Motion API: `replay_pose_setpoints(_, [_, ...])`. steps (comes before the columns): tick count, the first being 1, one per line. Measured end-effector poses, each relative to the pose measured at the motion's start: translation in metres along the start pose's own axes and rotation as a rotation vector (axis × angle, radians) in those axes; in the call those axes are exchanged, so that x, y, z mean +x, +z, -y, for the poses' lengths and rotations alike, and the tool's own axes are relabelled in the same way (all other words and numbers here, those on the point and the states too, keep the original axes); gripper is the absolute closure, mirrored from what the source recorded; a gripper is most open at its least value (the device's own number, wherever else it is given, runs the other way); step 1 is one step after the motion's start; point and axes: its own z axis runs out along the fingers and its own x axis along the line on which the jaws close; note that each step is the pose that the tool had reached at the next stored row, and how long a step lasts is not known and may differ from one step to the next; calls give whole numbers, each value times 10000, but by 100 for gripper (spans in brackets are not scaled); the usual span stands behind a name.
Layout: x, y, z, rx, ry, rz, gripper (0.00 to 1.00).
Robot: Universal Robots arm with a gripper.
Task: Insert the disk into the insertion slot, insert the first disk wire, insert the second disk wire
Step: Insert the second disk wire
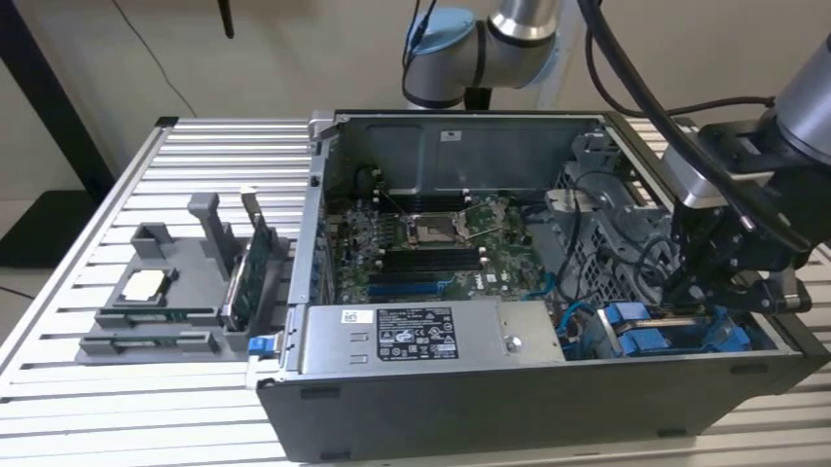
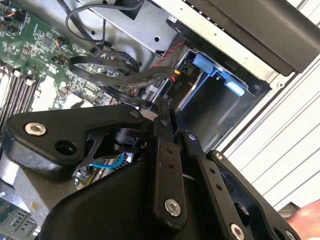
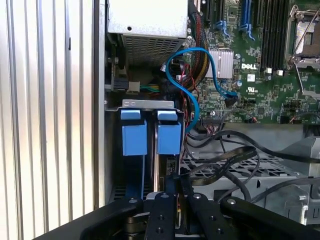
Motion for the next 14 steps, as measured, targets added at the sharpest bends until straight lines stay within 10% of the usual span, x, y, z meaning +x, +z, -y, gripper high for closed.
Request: replay_pose_setpoints(14, [7, 52, 41, 5, 28, 143, 84])
